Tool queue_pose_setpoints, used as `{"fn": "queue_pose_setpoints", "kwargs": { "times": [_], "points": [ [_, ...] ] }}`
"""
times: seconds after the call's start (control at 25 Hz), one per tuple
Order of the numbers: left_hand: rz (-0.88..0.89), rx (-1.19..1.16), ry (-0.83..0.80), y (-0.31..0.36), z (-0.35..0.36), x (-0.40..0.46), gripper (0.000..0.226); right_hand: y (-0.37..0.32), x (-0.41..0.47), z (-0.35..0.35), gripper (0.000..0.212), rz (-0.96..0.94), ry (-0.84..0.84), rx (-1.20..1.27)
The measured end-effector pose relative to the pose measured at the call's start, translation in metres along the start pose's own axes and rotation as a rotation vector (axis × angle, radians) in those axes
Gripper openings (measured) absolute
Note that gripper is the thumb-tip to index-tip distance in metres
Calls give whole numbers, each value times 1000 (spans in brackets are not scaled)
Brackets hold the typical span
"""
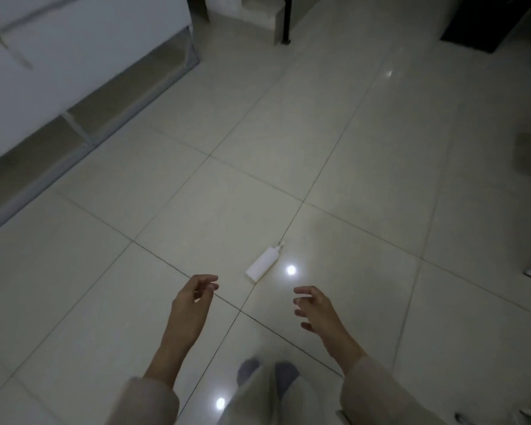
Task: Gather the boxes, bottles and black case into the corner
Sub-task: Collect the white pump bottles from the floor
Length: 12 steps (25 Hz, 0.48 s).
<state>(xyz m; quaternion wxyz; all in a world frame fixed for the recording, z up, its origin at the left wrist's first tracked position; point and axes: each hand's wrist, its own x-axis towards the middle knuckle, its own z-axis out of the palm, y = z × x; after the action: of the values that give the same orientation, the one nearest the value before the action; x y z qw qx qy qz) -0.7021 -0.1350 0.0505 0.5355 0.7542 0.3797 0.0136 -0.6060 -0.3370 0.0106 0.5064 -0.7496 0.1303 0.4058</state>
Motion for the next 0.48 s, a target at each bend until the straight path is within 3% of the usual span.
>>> {"fn": "queue_pose_setpoints", "kwargs": {
  "times": [0.24, 0.48],
  "points": [
    [-50, 4, 18, -135, 78, 137, 18, 65, 215, 58, 39, 119, -103, -138],
    [-150, 20, 48, -263, 131, 224, 20, 133, 381, 137, 59, 172, -30, -164]
  ]
}}
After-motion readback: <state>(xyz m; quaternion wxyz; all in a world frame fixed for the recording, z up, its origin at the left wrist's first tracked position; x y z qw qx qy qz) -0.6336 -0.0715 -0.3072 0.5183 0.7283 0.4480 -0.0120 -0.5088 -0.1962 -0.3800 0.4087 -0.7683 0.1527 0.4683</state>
